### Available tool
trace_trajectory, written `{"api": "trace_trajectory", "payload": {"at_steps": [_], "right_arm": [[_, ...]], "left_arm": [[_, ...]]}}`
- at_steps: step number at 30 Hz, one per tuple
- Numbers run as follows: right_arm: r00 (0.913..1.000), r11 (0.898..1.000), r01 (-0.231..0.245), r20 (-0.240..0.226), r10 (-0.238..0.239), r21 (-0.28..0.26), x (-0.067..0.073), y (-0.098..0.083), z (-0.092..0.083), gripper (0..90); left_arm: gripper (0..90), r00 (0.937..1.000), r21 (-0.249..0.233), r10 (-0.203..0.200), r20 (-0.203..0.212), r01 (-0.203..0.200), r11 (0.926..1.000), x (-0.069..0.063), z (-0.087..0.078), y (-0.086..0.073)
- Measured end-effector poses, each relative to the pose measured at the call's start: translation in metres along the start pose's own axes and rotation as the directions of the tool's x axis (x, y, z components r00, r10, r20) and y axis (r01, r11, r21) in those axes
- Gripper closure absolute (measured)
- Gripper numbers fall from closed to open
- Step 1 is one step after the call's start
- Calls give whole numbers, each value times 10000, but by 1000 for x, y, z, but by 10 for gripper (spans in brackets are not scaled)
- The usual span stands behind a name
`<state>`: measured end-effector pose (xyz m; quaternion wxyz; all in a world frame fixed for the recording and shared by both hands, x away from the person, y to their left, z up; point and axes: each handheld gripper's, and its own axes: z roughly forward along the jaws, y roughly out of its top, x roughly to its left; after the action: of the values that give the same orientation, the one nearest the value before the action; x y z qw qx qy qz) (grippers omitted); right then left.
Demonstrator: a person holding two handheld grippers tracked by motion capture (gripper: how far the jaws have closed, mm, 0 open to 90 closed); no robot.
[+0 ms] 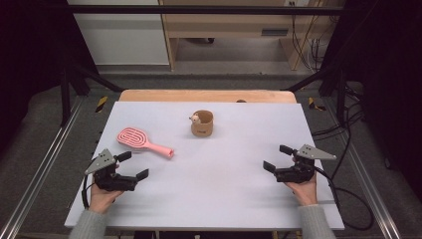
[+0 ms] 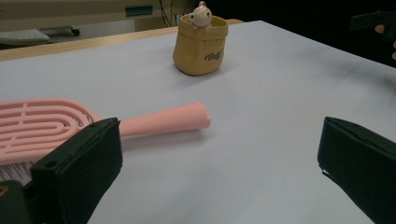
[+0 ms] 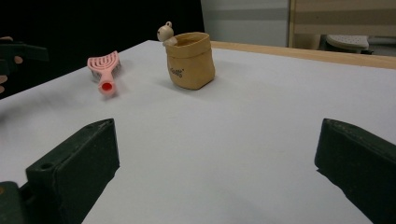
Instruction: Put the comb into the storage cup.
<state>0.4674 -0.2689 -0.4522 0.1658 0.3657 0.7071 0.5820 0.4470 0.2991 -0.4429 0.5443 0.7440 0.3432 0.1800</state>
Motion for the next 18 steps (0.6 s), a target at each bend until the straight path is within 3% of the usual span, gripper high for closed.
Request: {"api": "trace_trajectory", "payload": {"at_steps": [18], "right_arm": [[10000,9999,49,43,-50,106,0,1,0,3]], "left_arm": [[0,9998,37,6,-181,-6,10000,0,-3,14]]}}
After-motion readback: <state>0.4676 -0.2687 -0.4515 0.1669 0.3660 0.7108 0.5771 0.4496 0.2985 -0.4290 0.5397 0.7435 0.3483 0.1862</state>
